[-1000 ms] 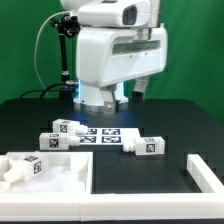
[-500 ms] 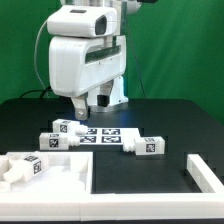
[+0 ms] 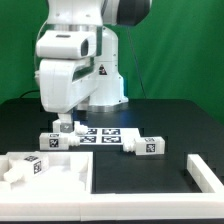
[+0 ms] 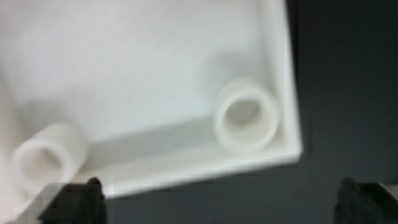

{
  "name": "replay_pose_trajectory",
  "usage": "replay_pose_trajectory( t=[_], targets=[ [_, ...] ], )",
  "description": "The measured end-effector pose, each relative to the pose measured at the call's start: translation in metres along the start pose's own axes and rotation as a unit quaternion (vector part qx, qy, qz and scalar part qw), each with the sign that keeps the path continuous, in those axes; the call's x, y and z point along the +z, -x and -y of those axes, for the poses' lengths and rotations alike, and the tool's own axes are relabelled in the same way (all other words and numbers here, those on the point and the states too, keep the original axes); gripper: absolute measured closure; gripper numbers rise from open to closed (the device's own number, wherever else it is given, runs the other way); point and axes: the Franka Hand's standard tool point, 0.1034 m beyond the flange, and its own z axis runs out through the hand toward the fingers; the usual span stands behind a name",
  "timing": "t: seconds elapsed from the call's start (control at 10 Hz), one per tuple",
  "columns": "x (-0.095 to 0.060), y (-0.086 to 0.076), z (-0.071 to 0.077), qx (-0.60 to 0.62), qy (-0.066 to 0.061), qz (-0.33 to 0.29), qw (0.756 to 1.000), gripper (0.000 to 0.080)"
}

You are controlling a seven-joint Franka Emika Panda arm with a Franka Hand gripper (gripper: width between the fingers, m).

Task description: Assemble one leg

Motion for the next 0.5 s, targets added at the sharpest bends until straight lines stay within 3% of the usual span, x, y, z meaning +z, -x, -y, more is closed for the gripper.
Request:
replay_pose_trajectory(
  t=[0.1, 0.2, 0.5],
  targets=[
    [0.025, 0.025, 0.009, -0.037, 0.001, -0.003, 0.999, 0.015],
    [0.043, 0.036, 0.01, -0.036, 0.002, -0.006, 0.999, 0.015],
    [0.049, 0.038, 0.011, -0.034, 0.0, -0.008, 0.999, 0.015]
  ],
)
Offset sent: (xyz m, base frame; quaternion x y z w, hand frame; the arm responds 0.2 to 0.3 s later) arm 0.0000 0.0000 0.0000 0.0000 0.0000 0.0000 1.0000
